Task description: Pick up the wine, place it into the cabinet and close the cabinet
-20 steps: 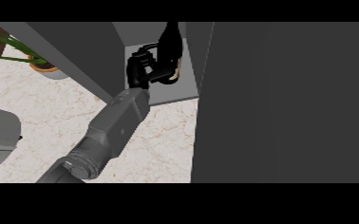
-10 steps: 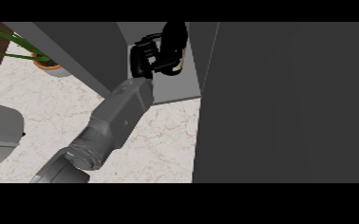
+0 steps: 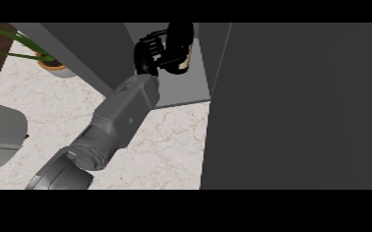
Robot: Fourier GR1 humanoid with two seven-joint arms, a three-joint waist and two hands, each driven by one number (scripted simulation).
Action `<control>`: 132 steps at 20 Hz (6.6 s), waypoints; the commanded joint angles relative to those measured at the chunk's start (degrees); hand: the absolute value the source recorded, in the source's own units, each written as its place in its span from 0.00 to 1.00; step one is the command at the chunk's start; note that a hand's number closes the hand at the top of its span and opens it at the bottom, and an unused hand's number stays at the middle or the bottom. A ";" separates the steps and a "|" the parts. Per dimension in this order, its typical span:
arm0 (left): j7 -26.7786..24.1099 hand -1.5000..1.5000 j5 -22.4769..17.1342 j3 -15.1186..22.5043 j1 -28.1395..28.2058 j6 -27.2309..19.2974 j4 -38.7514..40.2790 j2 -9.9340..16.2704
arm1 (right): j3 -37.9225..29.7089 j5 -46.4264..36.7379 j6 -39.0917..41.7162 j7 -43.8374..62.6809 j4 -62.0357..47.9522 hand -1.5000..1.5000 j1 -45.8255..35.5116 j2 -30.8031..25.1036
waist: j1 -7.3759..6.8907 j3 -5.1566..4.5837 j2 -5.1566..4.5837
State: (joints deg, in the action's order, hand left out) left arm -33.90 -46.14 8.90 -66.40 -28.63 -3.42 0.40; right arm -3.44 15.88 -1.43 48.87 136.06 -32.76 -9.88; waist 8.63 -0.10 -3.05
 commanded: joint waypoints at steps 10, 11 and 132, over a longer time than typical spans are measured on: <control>-0.27 1.00 9.45 8.82 0.78 -10.64 3.40 5.48 | -0.13 1.63 0.94 -0.26 1.12 0.00 0.90 0.13 | 0.68 0.10 -0.87; -0.06 1.00 9.99 9.33 0.83 -12.27 3.40 4.52 | 0.97 0.67 0.06 0.23 1.40 0.00 0.76 0.84 | 0.61 0.01 -0.63; 4.35 1.00 -14.40 -1.73 90.52 36.61 -117.68 50.72 | 39.19 -10.73 -18.36 1.64 -22.45 1.00 -24.21 9.86 | -11.13 -0.11 3.25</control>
State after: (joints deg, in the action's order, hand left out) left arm -30.31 -54.62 13.97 22.73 1.64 -122.59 47.68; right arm 33.72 6.28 -15.74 52.89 122.04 -51.40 -0.35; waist -2.36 -0.20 0.37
